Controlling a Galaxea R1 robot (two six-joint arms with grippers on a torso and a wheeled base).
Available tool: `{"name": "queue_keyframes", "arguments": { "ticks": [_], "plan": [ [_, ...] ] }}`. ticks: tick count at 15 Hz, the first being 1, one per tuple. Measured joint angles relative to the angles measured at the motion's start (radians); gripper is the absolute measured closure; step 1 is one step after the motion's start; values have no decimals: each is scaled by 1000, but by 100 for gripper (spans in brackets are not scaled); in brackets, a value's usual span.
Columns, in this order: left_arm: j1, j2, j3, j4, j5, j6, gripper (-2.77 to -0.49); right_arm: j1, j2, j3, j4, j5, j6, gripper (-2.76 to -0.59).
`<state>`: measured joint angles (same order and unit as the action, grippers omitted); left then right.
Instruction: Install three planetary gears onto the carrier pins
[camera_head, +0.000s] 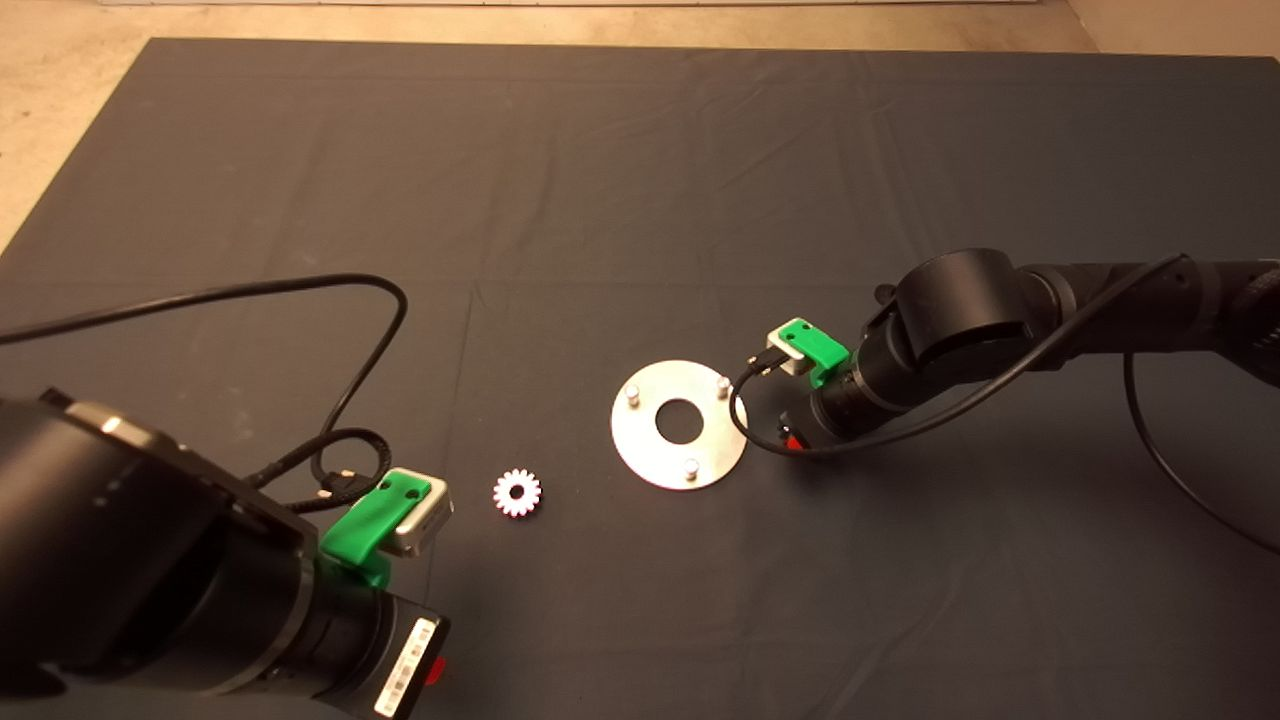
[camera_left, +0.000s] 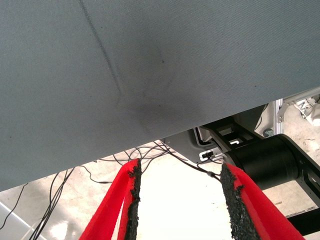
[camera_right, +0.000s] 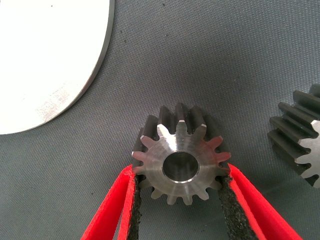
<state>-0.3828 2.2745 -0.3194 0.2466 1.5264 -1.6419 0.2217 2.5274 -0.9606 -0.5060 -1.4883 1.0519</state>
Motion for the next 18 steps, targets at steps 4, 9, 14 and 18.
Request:
{"name": "queue_keyframes", "arguments": {
  "ticks": [4, 9, 14, 18],
  "plan": [
    [0, 0, 0, 0, 0, 0, -105, 0, 0, 5, -2, -1, 0, -96],
    [0, 0, 0, 0, 0, 0, -105, 3, 0, 107, -7, -8, 3, -92],
    [0, 0, 0, 0, 0, 0, -105, 89, 1, 142, -2, -13, 11, -92],
    [0, 0, 0, 0, 0, 0, -105, 108, 69, 146, 9, -13, 11, -92]
  ]
}}
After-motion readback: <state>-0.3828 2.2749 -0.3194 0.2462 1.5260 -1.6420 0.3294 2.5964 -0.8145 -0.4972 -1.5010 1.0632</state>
